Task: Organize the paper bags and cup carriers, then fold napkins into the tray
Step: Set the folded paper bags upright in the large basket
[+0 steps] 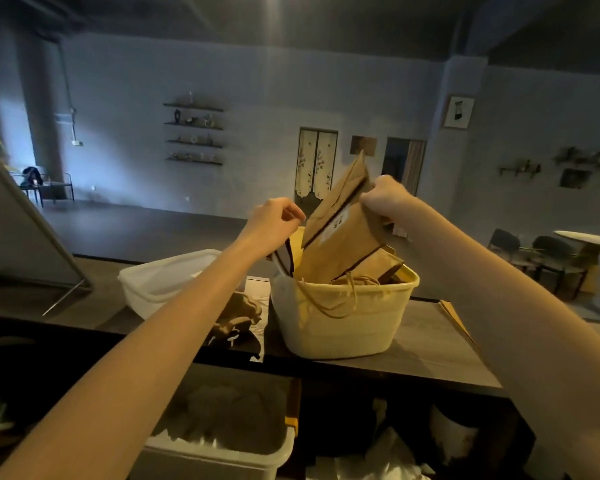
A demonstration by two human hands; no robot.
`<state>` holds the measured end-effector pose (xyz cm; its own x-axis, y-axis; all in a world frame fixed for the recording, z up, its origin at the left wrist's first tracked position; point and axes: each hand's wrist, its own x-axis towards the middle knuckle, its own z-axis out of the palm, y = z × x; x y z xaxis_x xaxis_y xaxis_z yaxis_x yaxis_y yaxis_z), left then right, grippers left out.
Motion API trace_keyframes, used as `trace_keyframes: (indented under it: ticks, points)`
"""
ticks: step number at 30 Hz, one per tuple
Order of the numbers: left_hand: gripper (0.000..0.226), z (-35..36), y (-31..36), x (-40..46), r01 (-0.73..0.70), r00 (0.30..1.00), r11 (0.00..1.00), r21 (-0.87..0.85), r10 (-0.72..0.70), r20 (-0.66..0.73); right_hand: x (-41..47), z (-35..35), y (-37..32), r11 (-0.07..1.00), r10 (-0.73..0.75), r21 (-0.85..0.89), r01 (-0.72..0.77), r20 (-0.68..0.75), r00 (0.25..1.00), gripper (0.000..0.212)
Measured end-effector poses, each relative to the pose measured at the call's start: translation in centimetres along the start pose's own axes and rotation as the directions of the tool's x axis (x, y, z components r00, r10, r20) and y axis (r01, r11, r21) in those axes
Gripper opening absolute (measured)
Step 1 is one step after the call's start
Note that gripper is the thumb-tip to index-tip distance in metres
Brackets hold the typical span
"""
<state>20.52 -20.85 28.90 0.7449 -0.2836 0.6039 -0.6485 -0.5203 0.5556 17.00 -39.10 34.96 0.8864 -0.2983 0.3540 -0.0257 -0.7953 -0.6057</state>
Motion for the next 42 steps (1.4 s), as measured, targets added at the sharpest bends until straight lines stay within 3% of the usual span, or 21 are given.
trace_keyframes:
  ticks: [5, 8, 12, 14, 19, 21, 23, 25, 27, 31, 36, 40, 42]
  points:
    - [0.018, 0.0, -1.2, 0.1, 0.008, 0.999, 0.998, -0.063, -0.011, -0.050, -0.8, 3.1, -2.0, 0.977, 0.014, -0.203, 0.069, 0.378, 0.926, 0.026]
    - [0.021, 0.4, -1.7, 0.3, 0.046, 0.993, 0.993, -0.106, -0.056, -0.099, -1.1, 4.8, -2.2, 0.964, -0.008, -0.237, 0.121, 0.429, 0.903, 0.029]
    - [0.027, 0.6, -2.3, 0.5, 0.131, 0.990, 0.977, -0.170, -0.138, -0.028, -1.4, 6.5, -3.2, 0.953, -0.132, -0.205, 0.223, 0.381, 0.915, 0.030]
    - [0.025, 0.6, -2.5, 0.5, 0.164, 0.986, 0.968, -0.192, -0.167, 0.002, -2.0, 7.3, -3.9, 0.953, -0.142, -0.182, 0.243, 0.437, 0.888, 0.028]
    - [0.027, 1.5, -2.3, 0.1, 0.244, 0.968, 0.943, -0.226, -0.222, 0.118, -3.2, 4.4, -3.6, 0.997, -0.077, 0.057, 0.052, 0.653, 0.753, 0.016]
    - [0.026, 2.0, -2.0, 0.2, 0.234, 0.971, 0.948, -0.217, -0.218, 0.096, -2.6, 2.8, -2.2, 0.989, -0.071, 0.144, -0.021, 0.603, 0.794, 0.028]
    - [0.022, 2.6, -1.8, 0.5, 0.229, 0.973, 0.950, -0.213, -0.214, 0.089, -1.6, 1.9, 0.1, 0.992, -0.004, 0.117, -0.048, 0.407, 0.913, 0.035]
    - [0.020, 3.0, -1.5, 0.8, 0.224, 0.974, 0.952, -0.210, -0.209, 0.092, -0.7, 1.6, 3.3, 0.996, 0.074, -0.060, -0.064, 0.193, 0.978, 0.034]
    - [0.020, 3.4, -1.5, 0.9, 0.220, 0.974, 0.953, -0.208, -0.204, 0.095, -0.5, 1.6, 6.4, 0.972, 0.135, -0.209, -0.112, 0.100, 0.986, 0.030]
    - [0.020, 3.9, -1.6, 1.4, 0.218, 0.975, 0.951, -0.218, -0.202, 0.093, -0.6, 2.0, 9.0, 0.952, 0.208, -0.251, -0.175, 0.112, 0.972, 0.030]
    - [0.019, 4.3, -1.5, 1.5, 0.213, 0.976, 0.949, -0.234, -0.197, 0.092, -0.5, 2.8, 8.9, 0.949, 0.139, -0.297, -0.102, 0.108, 0.984, 0.030]
    - [0.019, 3.8, -1.7, 1.4, 0.231, 0.971, 0.945, -0.233, -0.209, 0.114, -0.5, 3.5, 7.4, 0.979, 0.147, -0.168, -0.113, 0.206, 0.967, 0.022]
    - [0.020, 3.4, -1.9, 1.3, 0.248, 0.967, 0.939, -0.239, -0.225, 0.123, -0.7, 4.0, 6.3, 0.995, 0.070, -0.091, -0.050, 0.225, 0.972, 0.021]
